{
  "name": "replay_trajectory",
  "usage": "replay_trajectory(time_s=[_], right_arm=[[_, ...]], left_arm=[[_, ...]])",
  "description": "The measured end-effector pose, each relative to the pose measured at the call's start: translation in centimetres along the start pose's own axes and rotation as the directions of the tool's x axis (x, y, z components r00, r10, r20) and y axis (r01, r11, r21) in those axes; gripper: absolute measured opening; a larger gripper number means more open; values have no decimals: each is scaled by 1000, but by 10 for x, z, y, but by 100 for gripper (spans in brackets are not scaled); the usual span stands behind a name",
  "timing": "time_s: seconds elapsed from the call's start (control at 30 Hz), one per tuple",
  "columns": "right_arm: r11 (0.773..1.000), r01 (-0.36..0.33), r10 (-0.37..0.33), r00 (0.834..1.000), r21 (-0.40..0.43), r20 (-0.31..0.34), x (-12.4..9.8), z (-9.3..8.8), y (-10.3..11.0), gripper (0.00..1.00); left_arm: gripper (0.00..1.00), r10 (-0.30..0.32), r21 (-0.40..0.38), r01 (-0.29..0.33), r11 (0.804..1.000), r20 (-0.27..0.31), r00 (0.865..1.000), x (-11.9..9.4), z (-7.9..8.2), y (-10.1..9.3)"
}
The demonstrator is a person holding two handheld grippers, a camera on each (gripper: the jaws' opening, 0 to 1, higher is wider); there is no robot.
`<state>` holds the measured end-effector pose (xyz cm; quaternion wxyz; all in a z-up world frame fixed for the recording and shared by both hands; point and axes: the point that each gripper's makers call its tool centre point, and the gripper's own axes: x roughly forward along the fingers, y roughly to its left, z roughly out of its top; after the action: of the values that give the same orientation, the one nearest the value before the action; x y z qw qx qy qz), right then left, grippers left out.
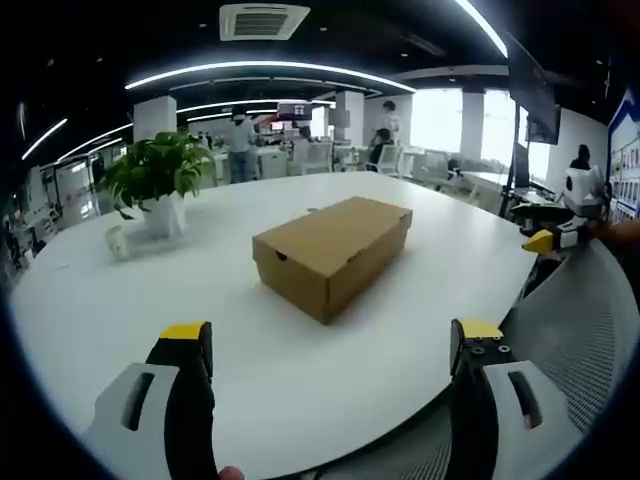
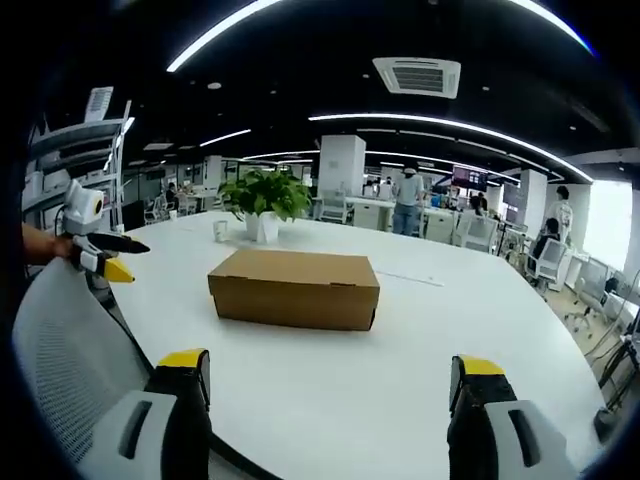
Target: Operate the shoe box by opening the lid, removing the specified soft item, and placing it in the target area until the item is outside and the box remains undamaged.
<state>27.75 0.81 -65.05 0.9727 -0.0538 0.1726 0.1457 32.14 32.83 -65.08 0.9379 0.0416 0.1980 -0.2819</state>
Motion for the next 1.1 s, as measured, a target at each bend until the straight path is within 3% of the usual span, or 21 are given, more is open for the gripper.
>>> replay_trajectory(time_s=[0.57, 1.1], right_arm=[[999, 37, -36, 999, 12, -14, -1, -1, -4, 100], [1000, 14, -14, 1000, 13, -14, -2, 1, -1, 100]], left_arm=[[98, -14, -14, 14, 1000, -5, 1000, -1, -3, 1], [99, -7, -29, 7, 1000, -5, 1000, 0, -3, 4]])
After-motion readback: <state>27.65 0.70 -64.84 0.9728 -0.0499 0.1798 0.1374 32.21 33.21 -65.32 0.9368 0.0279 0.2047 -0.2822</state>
